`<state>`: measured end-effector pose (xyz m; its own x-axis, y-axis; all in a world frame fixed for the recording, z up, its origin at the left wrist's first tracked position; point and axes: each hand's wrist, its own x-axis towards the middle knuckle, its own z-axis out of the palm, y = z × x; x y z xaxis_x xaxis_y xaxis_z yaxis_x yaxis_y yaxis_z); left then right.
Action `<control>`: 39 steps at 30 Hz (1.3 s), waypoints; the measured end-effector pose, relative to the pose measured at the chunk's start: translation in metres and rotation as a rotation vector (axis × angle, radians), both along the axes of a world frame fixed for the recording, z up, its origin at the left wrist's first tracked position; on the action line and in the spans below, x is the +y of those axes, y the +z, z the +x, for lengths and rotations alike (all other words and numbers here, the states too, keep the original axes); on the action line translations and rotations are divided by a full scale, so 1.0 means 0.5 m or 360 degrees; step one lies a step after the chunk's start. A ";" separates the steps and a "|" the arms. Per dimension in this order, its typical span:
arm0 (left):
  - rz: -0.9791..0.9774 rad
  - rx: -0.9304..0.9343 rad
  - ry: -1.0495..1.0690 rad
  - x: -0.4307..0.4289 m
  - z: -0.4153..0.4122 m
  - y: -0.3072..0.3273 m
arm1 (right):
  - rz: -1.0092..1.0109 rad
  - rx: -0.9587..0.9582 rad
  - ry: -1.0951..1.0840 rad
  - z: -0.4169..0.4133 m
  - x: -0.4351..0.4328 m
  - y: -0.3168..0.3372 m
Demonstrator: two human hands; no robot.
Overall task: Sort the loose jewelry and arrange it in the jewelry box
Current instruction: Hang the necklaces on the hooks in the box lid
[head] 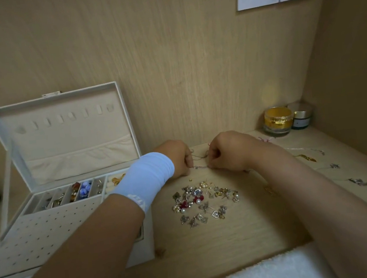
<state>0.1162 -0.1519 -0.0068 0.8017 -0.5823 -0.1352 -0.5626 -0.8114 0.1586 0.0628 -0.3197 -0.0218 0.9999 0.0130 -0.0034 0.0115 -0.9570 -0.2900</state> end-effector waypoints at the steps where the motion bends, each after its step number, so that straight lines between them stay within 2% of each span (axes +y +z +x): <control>1: -0.0009 -0.0011 0.0002 0.000 0.002 -0.001 | 0.0035 0.0003 0.0003 0.001 -0.002 -0.001; 5: -0.0011 -0.0004 0.0001 0.008 0.004 -0.006 | 0.0231 0.0004 0.0017 0.004 -0.009 -0.002; 7: -0.0061 -0.0026 0.0045 0.013 0.005 -0.010 | 0.0494 -0.0050 0.0041 0.000 -0.002 0.006; 9: -0.0360 -0.0032 0.0135 0.017 0.010 -0.009 | 0.0839 -0.0091 0.0064 -0.008 0.011 0.019; 10: -0.0597 0.0092 0.0153 0.019 0.009 -0.004 | 0.0970 -0.0114 0.0072 -0.013 0.019 0.028; 12: -0.1055 0.0519 0.0093 0.027 -0.002 0.014 | 0.1173 -0.0179 0.0097 -0.018 0.033 0.043; 14: -0.1365 0.0819 0.0026 0.041 -0.022 0.037 | 0.1382 -0.0218 0.0107 -0.023 0.044 0.060; 16: -0.1464 0.0851 0.0011 0.064 -0.043 0.057 | 0.1556 -0.0212 0.0148 -0.028 0.057 0.076; 20: -0.1430 0.0823 -0.0001 0.106 -0.063 0.073 | 0.1703 -0.0203 0.0264 -0.032 0.075 0.093; 27: -0.1473 0.0694 0.0134 0.162 -0.078 0.080 | 0.1785 -0.0009 0.0321 -0.037 0.085 0.097; 33: -0.1600 0.0703 0.0169 0.170 -0.070 0.079 | 0.1550 0.0389 0.0428 -0.047 0.064 0.095; 37: -0.1483 0.0486 0.0171 0.153 -0.070 0.070 | 0.1355 0.0489 0.0465 -0.050 0.048 0.096; 39: -0.1550 0.0447 0.0203 0.145 -0.067 0.062 | 0.1278 0.0511 0.0470 -0.049 0.046 0.094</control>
<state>0.0829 -0.0796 0.0242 0.8776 -0.4523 0.1590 -0.3220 -0.3105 0.8944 0.0381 -0.2966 0.0251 0.9080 0.3872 -0.1604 0.0277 -0.4373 -0.8989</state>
